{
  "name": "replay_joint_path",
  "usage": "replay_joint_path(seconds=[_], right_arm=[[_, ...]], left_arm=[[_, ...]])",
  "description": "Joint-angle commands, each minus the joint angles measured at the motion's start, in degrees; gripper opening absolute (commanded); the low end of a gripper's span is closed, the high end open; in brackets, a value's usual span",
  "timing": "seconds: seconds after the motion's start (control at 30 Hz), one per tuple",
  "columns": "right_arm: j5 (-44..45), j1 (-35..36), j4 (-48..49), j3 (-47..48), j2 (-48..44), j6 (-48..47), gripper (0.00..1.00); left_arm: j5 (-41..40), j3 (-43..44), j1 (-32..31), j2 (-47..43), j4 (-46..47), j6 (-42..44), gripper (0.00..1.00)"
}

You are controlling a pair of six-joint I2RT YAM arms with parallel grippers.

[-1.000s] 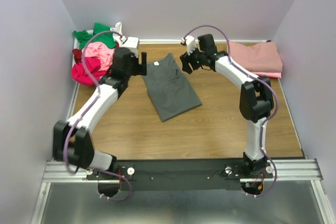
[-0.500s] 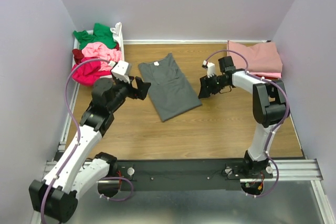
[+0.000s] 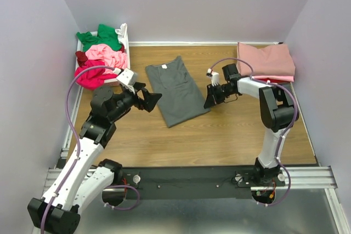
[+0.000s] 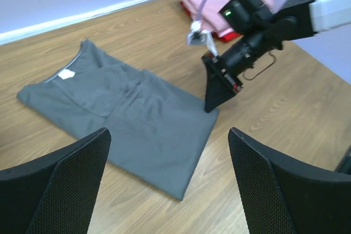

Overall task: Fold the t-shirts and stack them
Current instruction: Fold the tshirt

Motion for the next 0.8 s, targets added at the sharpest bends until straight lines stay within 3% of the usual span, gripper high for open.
replay_joint_path(seconds=[0.0, 0.03, 0.1, 0.13, 0.23, 0.27, 0.33, 0.37, 0.53, 0.63, 0.77], right_arm=[[0.4, 0.3, -3.1, -3.8, -0.3, -0.1, 0.11], [0.7, 0.4, -5.2, -5.0, -1.1, -2.2, 0.0], [2.0, 0.4, -7.9, -6.5, -3.6, -4.7, 0.0], [2.7, 0.3, -11.1, -7.5, -4.5, -7.7, 0.0], [5.5, 0.4, -18.2, -10.7, -9.4, -14.1, 0.01], [7.9, 0.4, -19.7, -10.5, -10.4, -14.8, 0.0], [7.7, -0.4, -24.3, -11.1, -14.0, -17.7, 0.01], [8.1, -0.5, -25.6, -11.2, -15.1, -18.6, 0.04], [10.0, -1.0, -34.0, -11.1, -20.6, -27.6, 0.49], [9.8, -2.2, -35.7, -11.2, -25.0, -32.9, 0.58], [4.5, -2.3, -39.1, -13.3, -32.8, -55.7, 0.67]], left_arm=[[10.6, 2.2, -0.4, -0.6, -0.8, -0.8, 0.91], [11.5, 1.9, -1.9, 0.0, -0.9, -1.6, 0.9], [11.2, 1.4, -5.0, 0.7, -1.9, -3.6, 0.86], [10.5, 1.0, -9.6, 1.3, -2.5, -4.4, 0.85], [2.9, -1.4, -19.2, 1.7, -3.6, -7.5, 0.84], [-1.6, -2.3, -25.1, 2.0, -4.2, -8.0, 0.84], [-4.5, -3.5, -29.4, 3.0, -5.9, -9.6, 0.83], [-6.3, -4.1, -32.4, 3.4, -6.0, -9.9, 0.83], [-14.1, -5.8, -40.8, 7.5, -6.2, -12.5, 0.83], [-23.3, -5.4, -48.9, 13.0, -6.9, -13.3, 0.83], [-33.7, -2.9, -54.4, 19.6, -7.6, -10.1, 0.85]])
